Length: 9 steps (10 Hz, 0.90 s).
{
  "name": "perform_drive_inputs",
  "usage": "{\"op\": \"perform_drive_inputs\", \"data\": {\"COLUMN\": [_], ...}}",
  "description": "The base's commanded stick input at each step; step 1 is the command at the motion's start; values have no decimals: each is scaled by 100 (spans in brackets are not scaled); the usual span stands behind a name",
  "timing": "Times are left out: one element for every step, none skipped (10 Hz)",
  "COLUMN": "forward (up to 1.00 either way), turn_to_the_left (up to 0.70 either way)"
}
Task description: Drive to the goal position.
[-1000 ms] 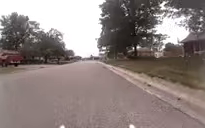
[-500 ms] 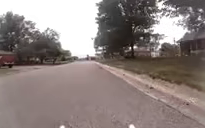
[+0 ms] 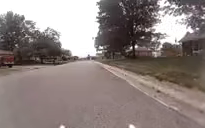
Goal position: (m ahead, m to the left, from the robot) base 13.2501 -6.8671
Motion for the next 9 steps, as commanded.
{"op": "perform_drive_inputs", "data": {"forward": [50,50,50,50,50,50,50,50,50], "turn_to_the_left": [0,0,0,0,0,0,0,0,0]}}
